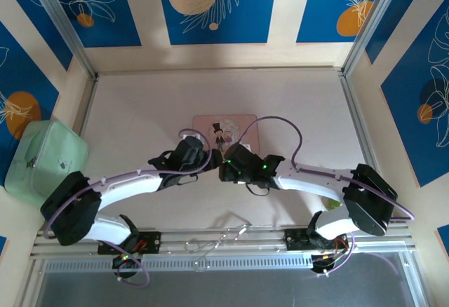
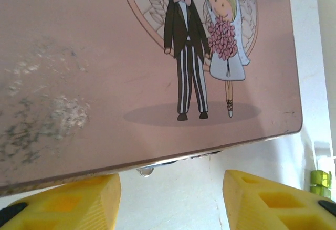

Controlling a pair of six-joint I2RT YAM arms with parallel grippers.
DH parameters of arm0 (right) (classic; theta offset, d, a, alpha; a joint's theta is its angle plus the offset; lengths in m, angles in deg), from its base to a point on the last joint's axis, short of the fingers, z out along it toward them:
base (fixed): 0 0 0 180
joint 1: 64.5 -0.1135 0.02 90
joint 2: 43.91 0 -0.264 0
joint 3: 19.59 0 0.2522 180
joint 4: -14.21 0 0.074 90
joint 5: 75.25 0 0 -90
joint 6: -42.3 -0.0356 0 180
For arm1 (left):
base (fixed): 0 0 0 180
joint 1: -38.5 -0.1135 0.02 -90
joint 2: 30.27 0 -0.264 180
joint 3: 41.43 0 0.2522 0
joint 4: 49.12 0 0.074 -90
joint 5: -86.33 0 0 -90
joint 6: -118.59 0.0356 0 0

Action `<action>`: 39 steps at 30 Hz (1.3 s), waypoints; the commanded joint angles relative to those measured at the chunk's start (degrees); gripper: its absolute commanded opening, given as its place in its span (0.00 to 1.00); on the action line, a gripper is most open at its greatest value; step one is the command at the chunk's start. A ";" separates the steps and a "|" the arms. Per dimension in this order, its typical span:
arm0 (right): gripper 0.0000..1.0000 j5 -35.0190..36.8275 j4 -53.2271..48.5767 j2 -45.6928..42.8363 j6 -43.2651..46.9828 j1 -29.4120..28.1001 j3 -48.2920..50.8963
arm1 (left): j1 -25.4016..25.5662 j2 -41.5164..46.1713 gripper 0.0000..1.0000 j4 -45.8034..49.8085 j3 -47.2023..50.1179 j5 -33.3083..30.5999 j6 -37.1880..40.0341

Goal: Unlock the padlock with the key

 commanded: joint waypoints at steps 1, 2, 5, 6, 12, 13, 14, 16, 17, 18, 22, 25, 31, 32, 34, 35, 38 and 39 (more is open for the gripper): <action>0.60 3.34 -0.62 3.40 -4.89 -0.55 -2.90 | 0.07 4.81 0.55 7.33 -1.02 -3.54 -0.53; 0.60 3.66 -0.40 4.44 -4.77 -0.79 -3.57 | -0.07 6.08 0.55 8.82 -0.35 -4.42 -0.86; 0.62 5.68 -0.66 6.78 -2.34 -1.69 -6.04 | -0.05 9.31 0.55 7.95 2.87 -3.76 -2.58; 0.62 5.71 0.00 7.52 -1.33 -1.52 -6.48 | -0.05 10.16 0.55 7.31 3.92 -3.04 -3.43; 0.61 3.71 0.39 11.59 1.33 1.91 -8.58 | 0.08 14.07 0.55 5.20 8.08 -2.31 -5.45; 0.61 3.61 0.25 12.10 1.69 2.02 -9.05 | 0.05 14.55 0.55 5.13 8.49 -2.48 -5.47; 0.61 3.68 -0.10 12.78 2.04 1.89 -9.67 | 0.08 14.98 0.55 4.99 8.86 -2.58 -5.47; 0.61 4.40 -1.16 14.15 2.37 1.84 -10.87 | 0.04 15.63 0.55 4.97 9.38 -2.68 -5.43; 0.61 4.70 -2.09 14.84 2.24 1.82 -11.59 | 0.09 15.91 0.55 4.81 9.66 -2.76 -5.47; 0.61 4.75 -2.76 15.45 2.23 1.85 -12.29 | 0.02 16.23 0.55 4.57 9.94 -2.85 -5.63; 0.57 5.08 -3.79 16.88 2.79 1.82 -13.74 | 0.09 17.22 0.55 2.68 11.65 -3.28 -6.39; 0.56 5.35 -4.75 17.81 2.56 1.91 -14.49 | 0.07 17.49 0.54 1.05 12.98 -3.38 -6.65; 0.53 5.80 -7.72 20.47 2.11 1.90 -17.16 | 0.12 17.88 0.54 -2.13 15.49 -3.56 -7.40; 0.51 5.80 -7.77 20.65 2.24 1.93 -17.31 | 0.15 17.86 0.54 -2.46 15.76 -3.60 -7.55; 0.47 5.88 -8.13 20.87 2.10 1.93 -17.57 | 0.11 17.99 0.54 -2.76 16.17 -3.77 -7.73; 0.45 5.90 -8.16 20.94 2.11 1.86 -17.64 | 0.13 18.12 0.53 -3.10 16.42 -3.82 -7.75; 0.39 6.15 -8.71 21.03 1.85 1.89 -17.84 | 0.17 18.46 0.53 -3.66 16.96 -4.04 -7.78; 0.38 6.20 -8.99 21.10 1.77 1.92 -17.93 | 0.23 18.54 0.53 -3.66 17.14 -4.08 -7.84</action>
